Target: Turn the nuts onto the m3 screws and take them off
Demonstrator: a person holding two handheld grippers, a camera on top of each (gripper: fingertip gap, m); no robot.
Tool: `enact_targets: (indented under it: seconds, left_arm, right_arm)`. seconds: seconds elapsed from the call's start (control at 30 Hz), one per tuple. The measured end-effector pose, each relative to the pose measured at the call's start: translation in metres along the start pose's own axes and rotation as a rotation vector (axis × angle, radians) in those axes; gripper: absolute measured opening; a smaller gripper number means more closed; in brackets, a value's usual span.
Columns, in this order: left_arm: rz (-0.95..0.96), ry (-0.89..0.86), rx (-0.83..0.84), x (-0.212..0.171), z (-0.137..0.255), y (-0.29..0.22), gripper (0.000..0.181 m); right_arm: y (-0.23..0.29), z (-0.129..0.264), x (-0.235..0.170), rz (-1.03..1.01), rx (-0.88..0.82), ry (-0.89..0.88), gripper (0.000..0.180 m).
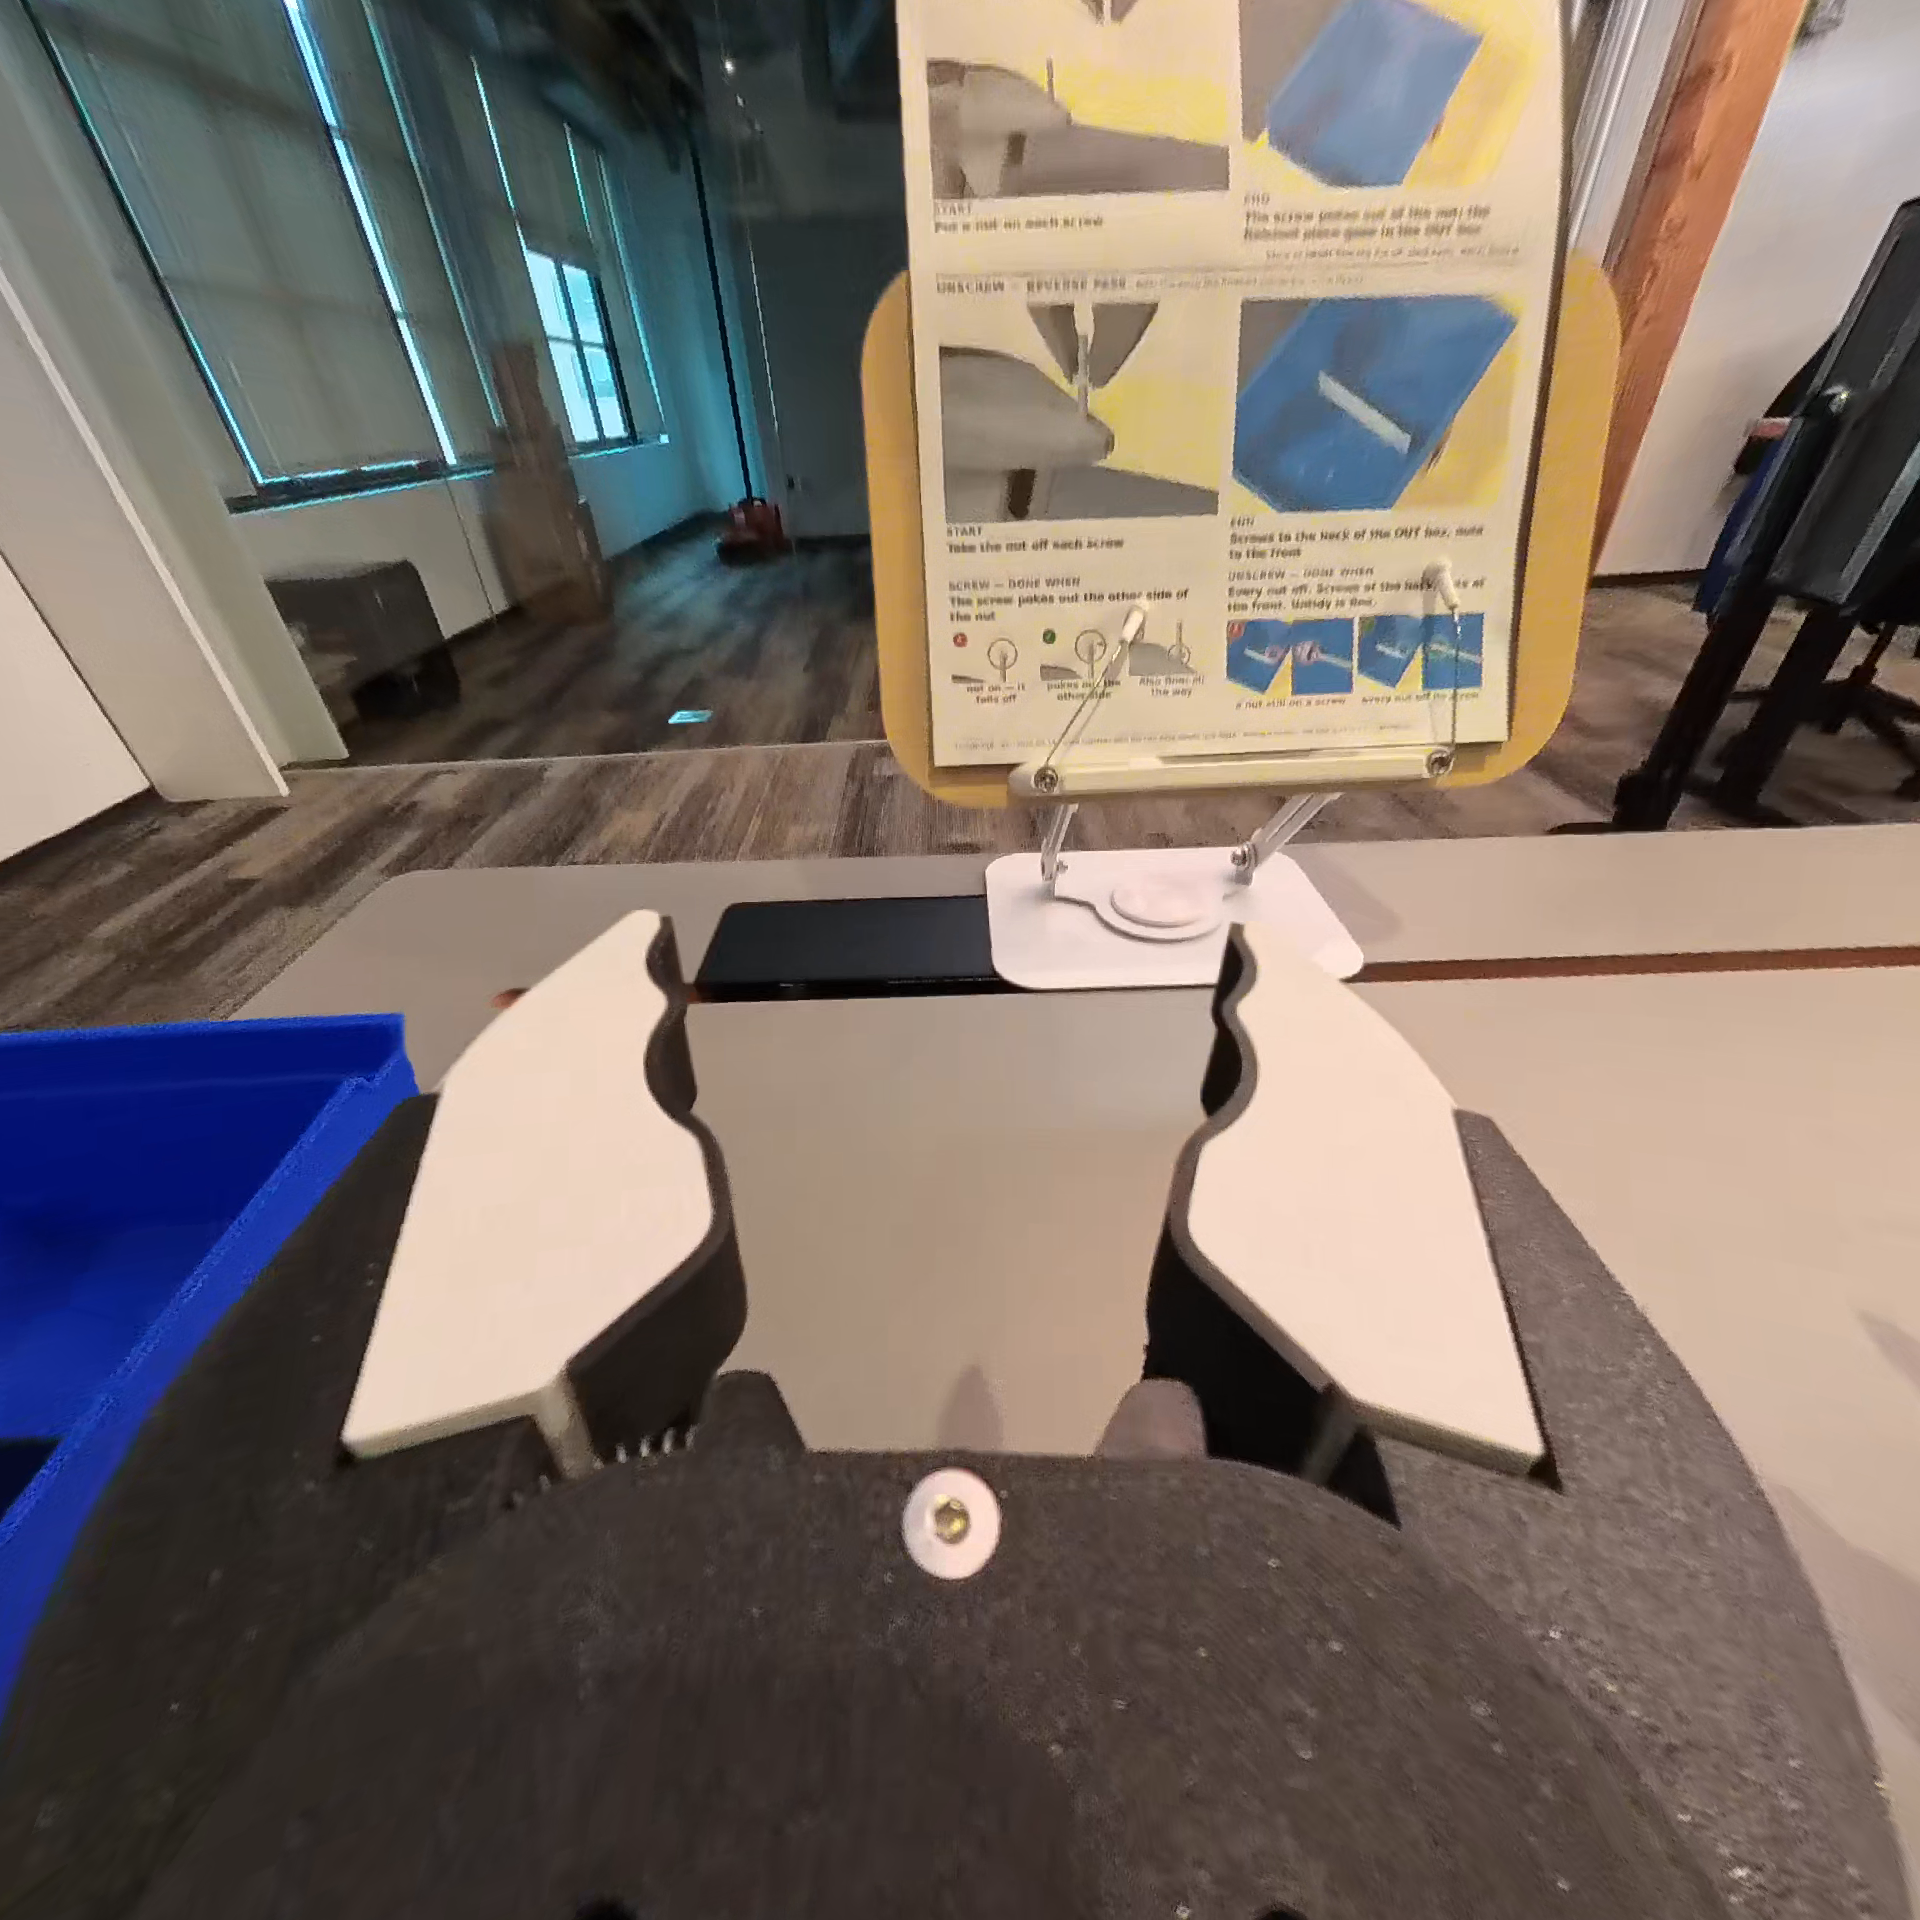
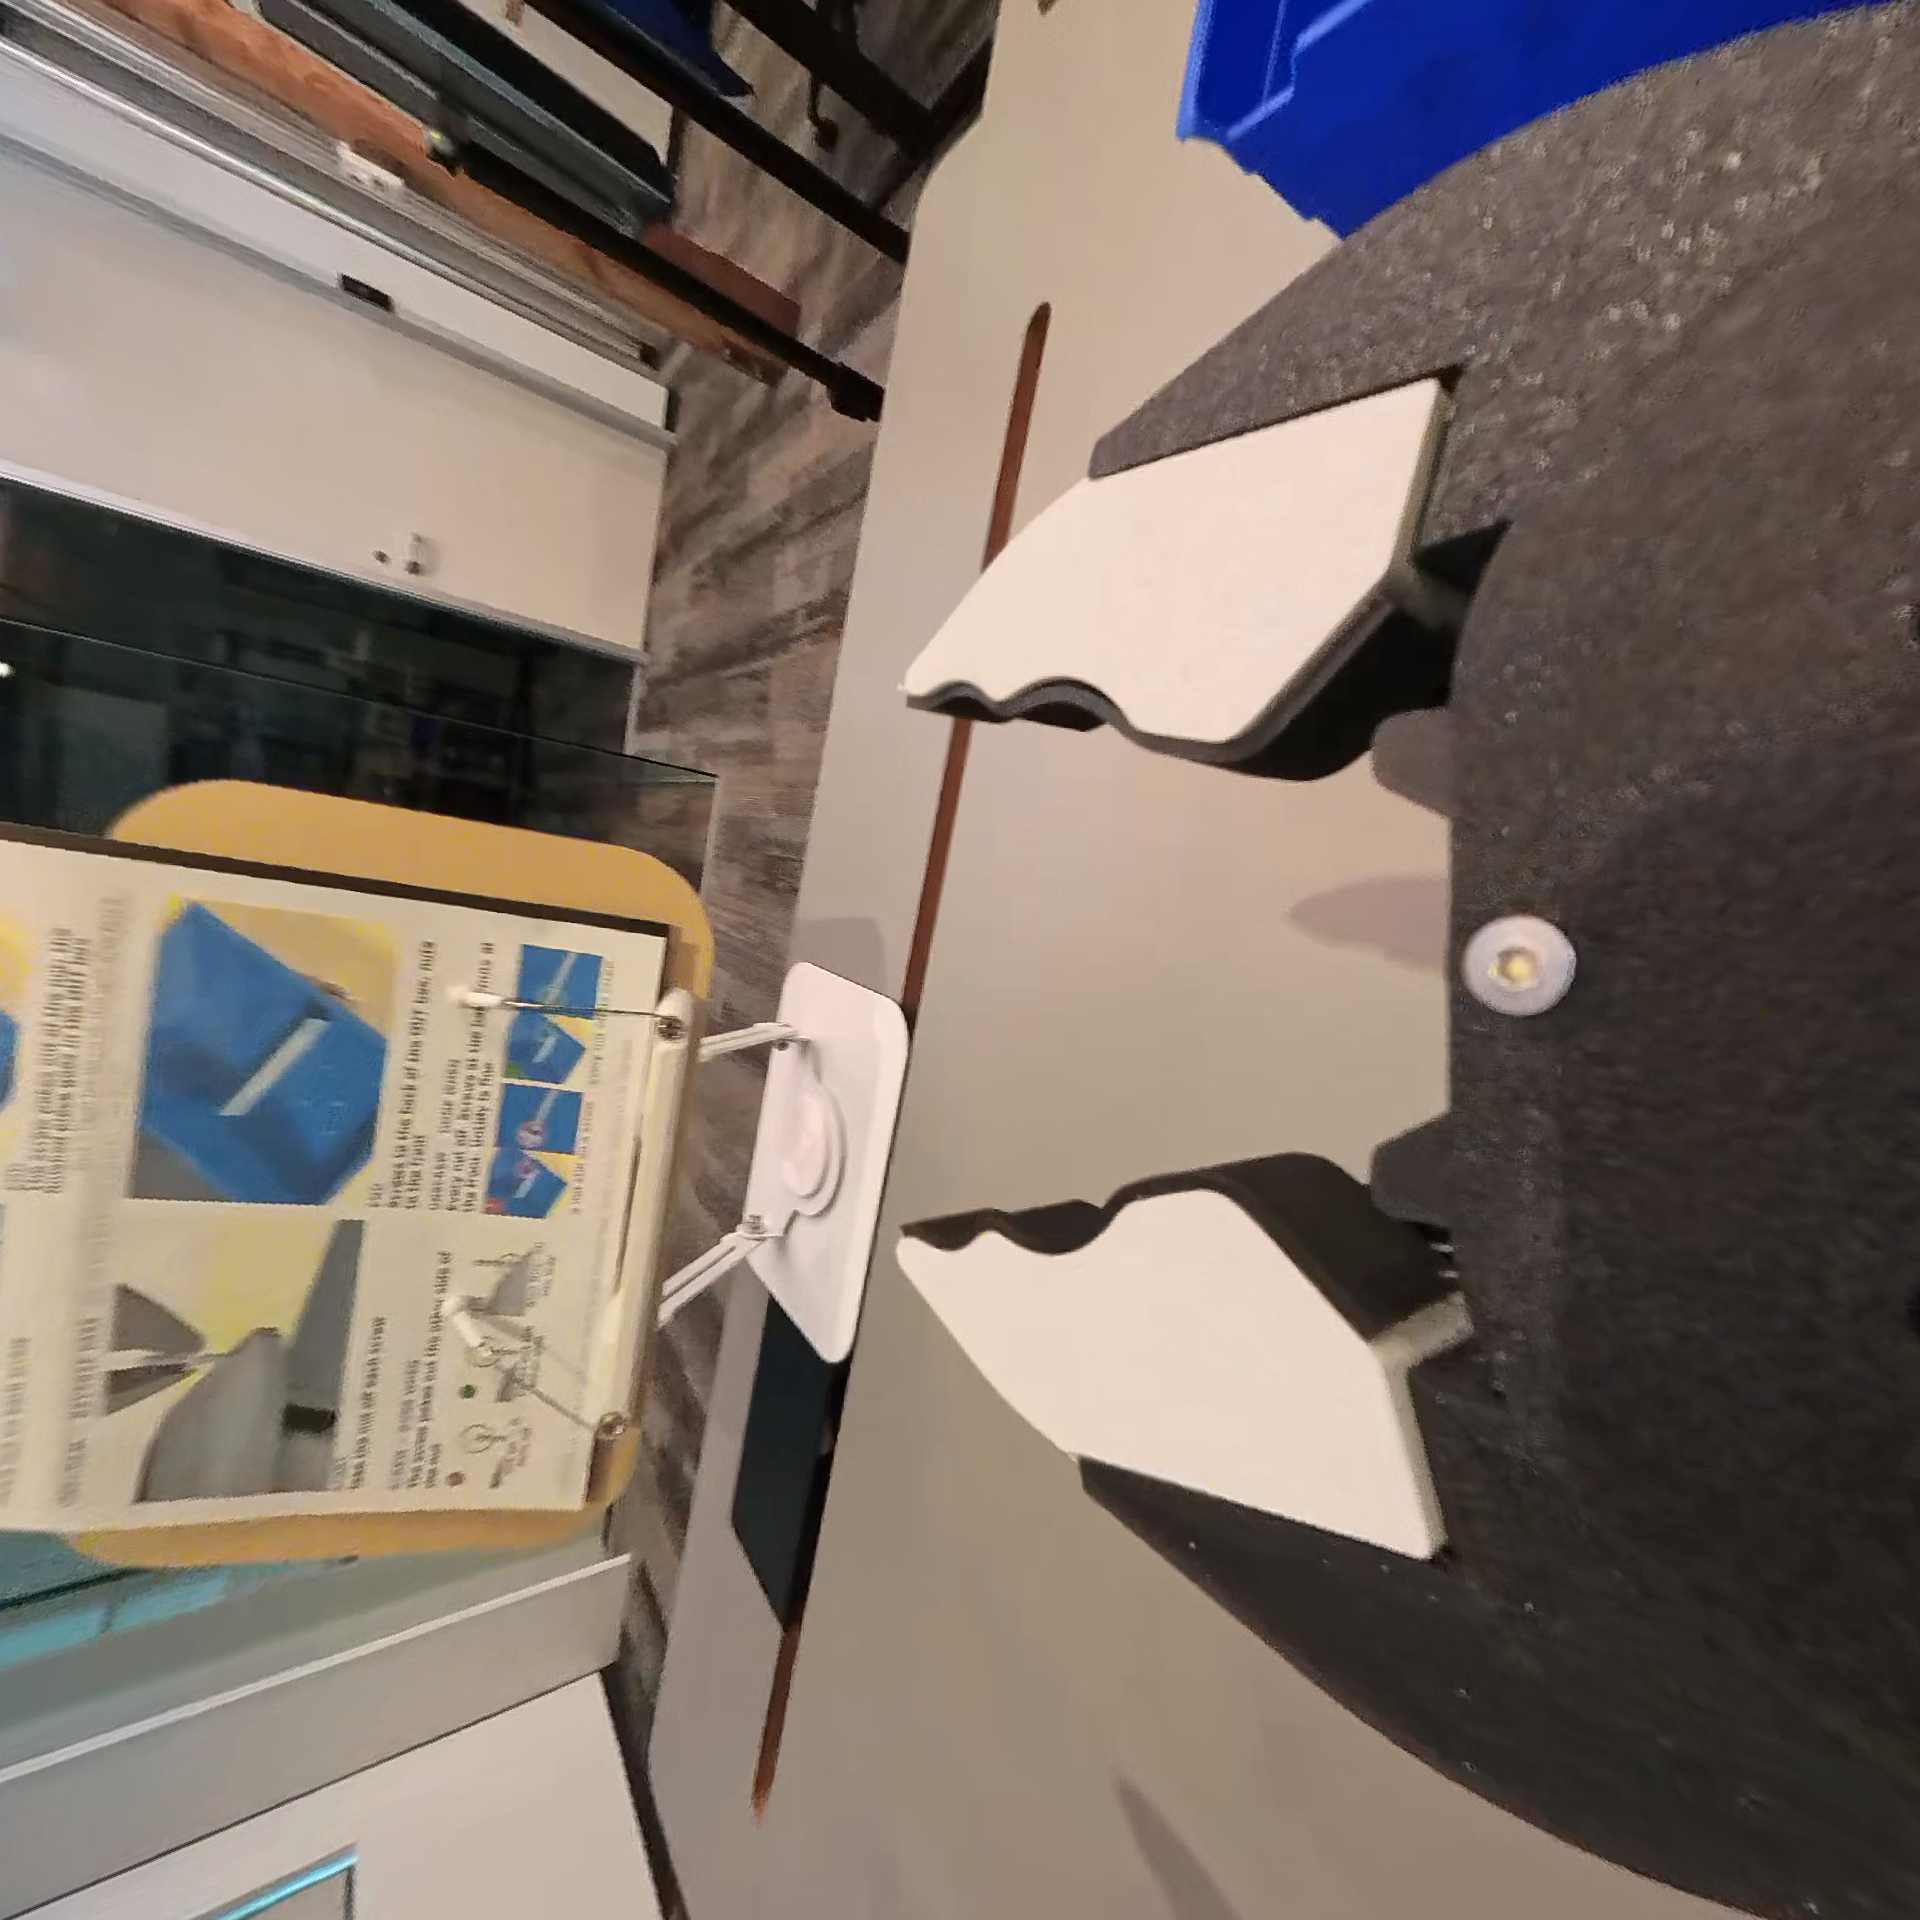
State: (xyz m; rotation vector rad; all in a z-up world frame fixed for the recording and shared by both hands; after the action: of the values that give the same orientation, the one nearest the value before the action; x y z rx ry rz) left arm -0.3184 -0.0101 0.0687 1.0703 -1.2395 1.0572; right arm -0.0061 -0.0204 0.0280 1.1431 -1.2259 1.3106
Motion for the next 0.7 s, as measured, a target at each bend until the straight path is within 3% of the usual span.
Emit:
enact_targets:
  seconds: [0.3, 0.43, 0.63, 0.7]
  left_arm:
    - [-0.021, -0.009, -0.02, 0.01, 0.018, 0.002, 0.092]
    - [-0.024, -0.005, -0.056, 0.01, 0.027, 0.006, 0.081]
    - [-0.061, 0.033, -0.1, 0.005, 0.048, 0.033, 0.065]
    - [-0.075, 0.052, -0.103, 0.004, 0.056, 0.053, 0.06]
  right_arm:
    - [0.012, 0.018, 0.016, -0.003, 0.09, -0.061, 0.058]
    - [0.026, 0.017, 0.017, -0.045, 0.186, -0.039, 0.052]
    - [0.056, 0.011, 0.018, -0.053, 0.338, -0.017, 0.02]
    - [0.065, 0.008, 0.018, -0.037, 0.374, -0.009, 0.017]
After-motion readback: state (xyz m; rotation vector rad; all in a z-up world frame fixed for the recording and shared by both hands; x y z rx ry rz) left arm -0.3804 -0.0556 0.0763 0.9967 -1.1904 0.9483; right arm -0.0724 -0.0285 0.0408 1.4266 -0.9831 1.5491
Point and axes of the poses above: each gripper's, where its closed fingertips meet, z back along the fingers, x out of its top, y = z × x across the jaws, the point moved 3 cm from there along z, back along the fingers, and after that the axes turned 7 degrees about -x, right-handed, at the moved point
